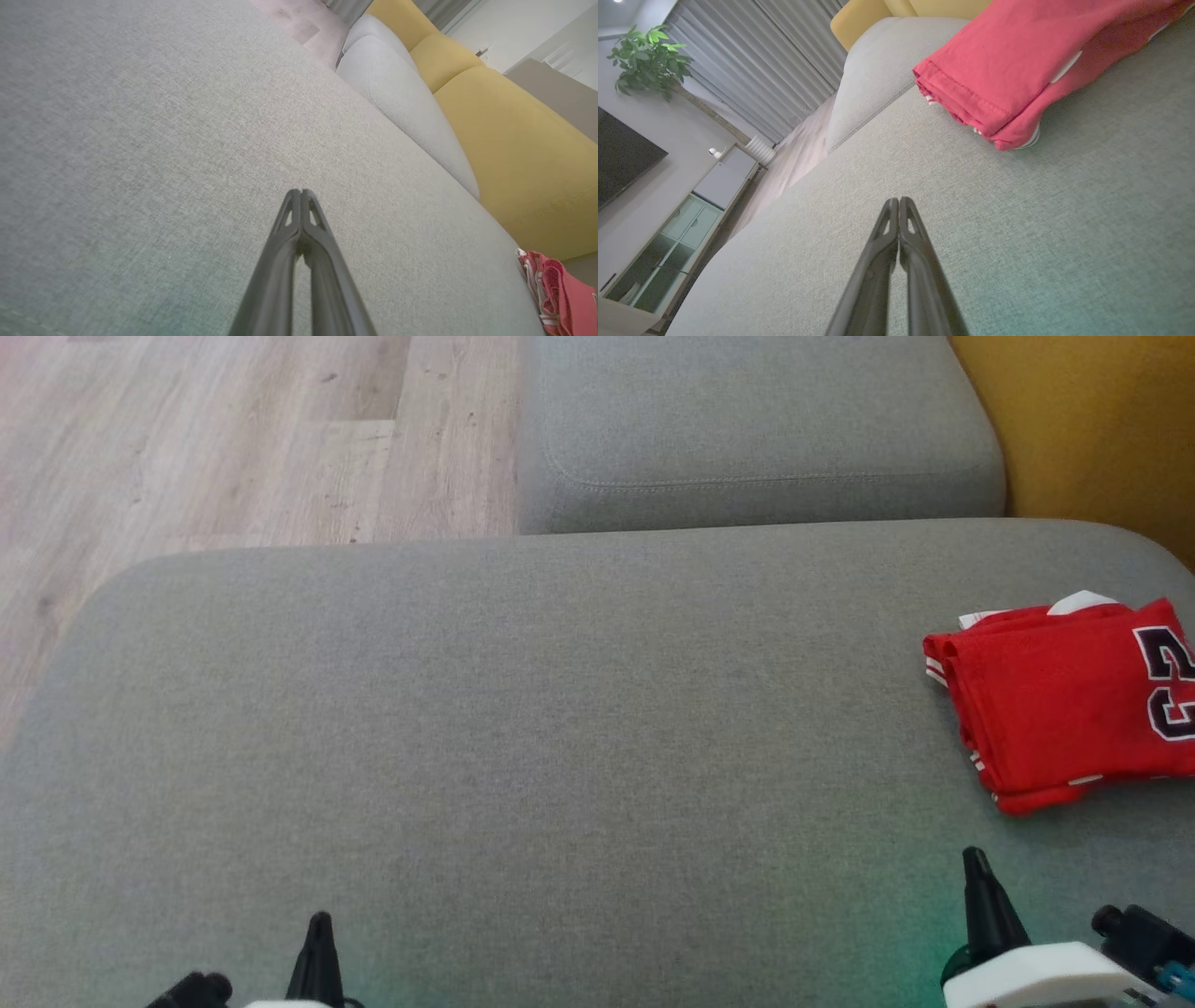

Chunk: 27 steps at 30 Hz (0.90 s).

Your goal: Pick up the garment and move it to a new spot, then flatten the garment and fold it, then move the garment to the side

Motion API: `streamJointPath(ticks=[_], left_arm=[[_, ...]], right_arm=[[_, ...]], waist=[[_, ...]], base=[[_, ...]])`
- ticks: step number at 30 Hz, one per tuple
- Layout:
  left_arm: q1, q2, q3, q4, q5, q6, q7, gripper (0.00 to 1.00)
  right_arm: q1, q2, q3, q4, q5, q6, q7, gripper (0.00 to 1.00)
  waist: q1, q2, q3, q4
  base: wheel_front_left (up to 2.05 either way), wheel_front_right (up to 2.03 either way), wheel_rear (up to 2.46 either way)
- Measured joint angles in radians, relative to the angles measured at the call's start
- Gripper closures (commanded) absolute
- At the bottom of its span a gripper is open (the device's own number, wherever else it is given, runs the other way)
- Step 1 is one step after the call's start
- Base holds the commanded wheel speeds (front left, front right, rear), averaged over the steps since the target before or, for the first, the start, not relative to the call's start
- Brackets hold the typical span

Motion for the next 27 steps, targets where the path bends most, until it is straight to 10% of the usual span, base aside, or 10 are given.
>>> streamJointPath(ticks=[27], left_arm=[[-0.055,-0.048,0.124,0.000,-0.202,-0.062,0.070,1.00]], right_arm=[[-0.052,0.000,-0.038,-0.010,0.297,0.000,0.053,1.00]], waist=[[0.0000,0.0000,0.024,-0.013]], base=[[0.00,0.00,0.00]])
